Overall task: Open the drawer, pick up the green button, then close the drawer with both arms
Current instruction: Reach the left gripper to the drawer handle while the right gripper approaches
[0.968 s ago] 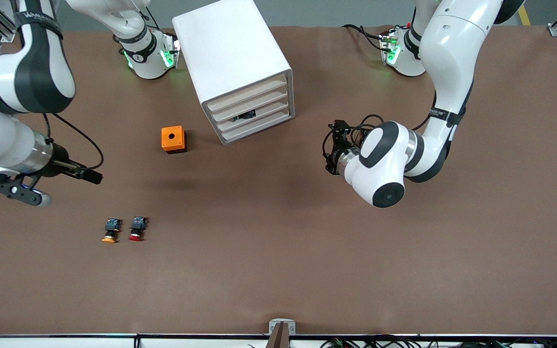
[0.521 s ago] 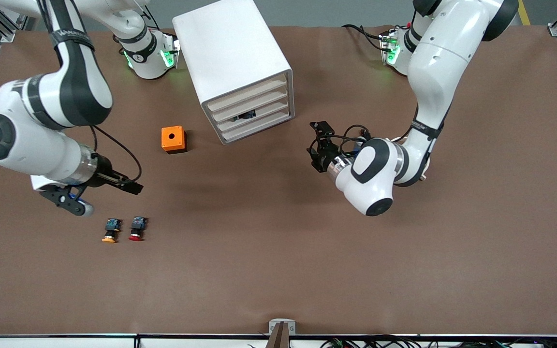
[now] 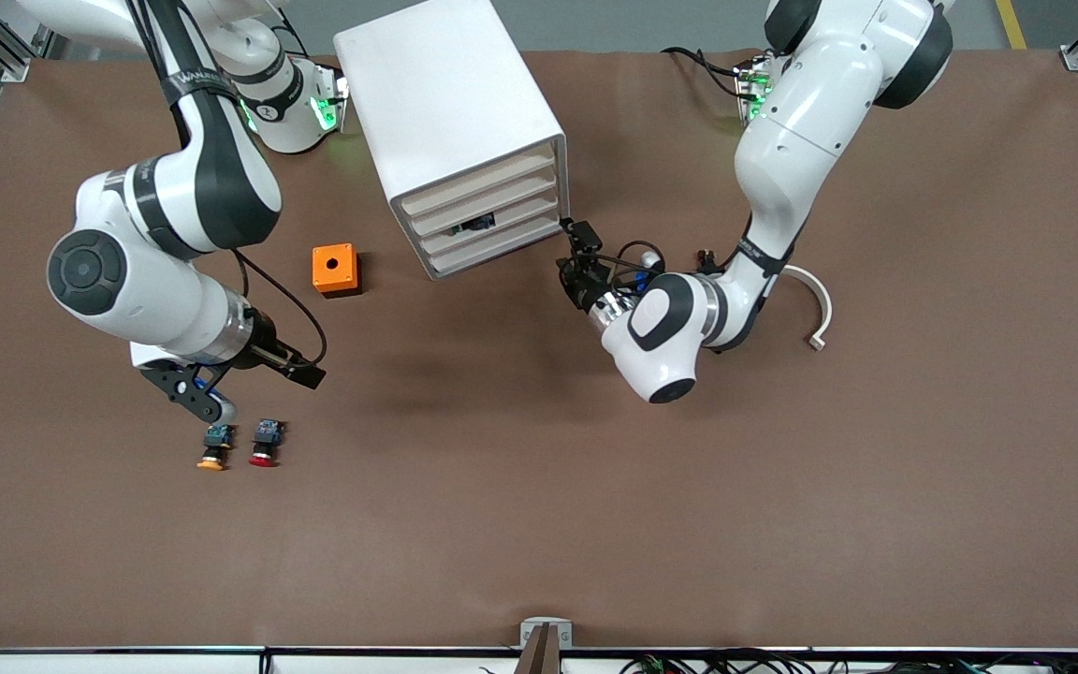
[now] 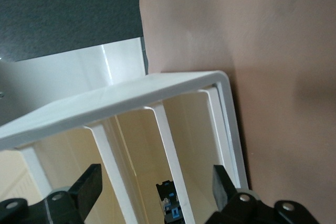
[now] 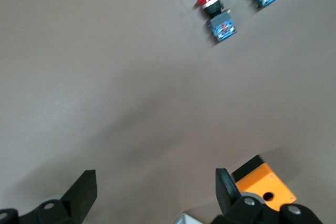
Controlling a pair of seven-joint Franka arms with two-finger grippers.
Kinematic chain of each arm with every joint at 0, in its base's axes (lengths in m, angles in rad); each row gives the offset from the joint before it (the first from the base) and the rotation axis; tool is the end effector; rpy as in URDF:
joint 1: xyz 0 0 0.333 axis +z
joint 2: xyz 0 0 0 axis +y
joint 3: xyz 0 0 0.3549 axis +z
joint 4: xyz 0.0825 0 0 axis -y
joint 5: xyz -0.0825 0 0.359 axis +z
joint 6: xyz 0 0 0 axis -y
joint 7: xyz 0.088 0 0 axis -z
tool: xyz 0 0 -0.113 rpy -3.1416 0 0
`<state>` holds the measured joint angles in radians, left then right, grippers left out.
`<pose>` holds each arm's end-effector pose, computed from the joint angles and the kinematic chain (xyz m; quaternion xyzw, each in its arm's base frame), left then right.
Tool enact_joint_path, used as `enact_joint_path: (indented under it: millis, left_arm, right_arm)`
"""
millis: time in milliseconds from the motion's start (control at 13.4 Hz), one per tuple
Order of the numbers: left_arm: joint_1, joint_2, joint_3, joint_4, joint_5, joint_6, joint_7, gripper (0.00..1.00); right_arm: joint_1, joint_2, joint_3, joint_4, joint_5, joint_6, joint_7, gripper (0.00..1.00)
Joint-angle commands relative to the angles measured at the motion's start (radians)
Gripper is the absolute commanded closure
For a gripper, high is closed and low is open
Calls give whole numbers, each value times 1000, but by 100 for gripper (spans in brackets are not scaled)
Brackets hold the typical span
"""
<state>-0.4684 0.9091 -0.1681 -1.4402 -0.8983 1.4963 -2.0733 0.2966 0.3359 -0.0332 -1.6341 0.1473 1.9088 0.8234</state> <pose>0.4857 -0.4455 0.2021 -0.4954 -0.6309 0.5404 0.2539 0.6132 0.1798 0.4599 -0.9513 0.3003 0.0586 0.0384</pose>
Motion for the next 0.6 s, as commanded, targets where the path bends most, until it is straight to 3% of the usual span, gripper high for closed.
enact_joint_path:
  millis: [0, 521]
  left_arm:
    - [-32, 34, 4, 26, -82, 34, -54, 29]
    - [-98, 80, 10, 24, -137, 44, -126, 34]
  right_arm:
    - [35, 52, -7, 65, 50, -5, 54, 0]
    - [79, 115, -7, 152, 55, -5, 177, 0]
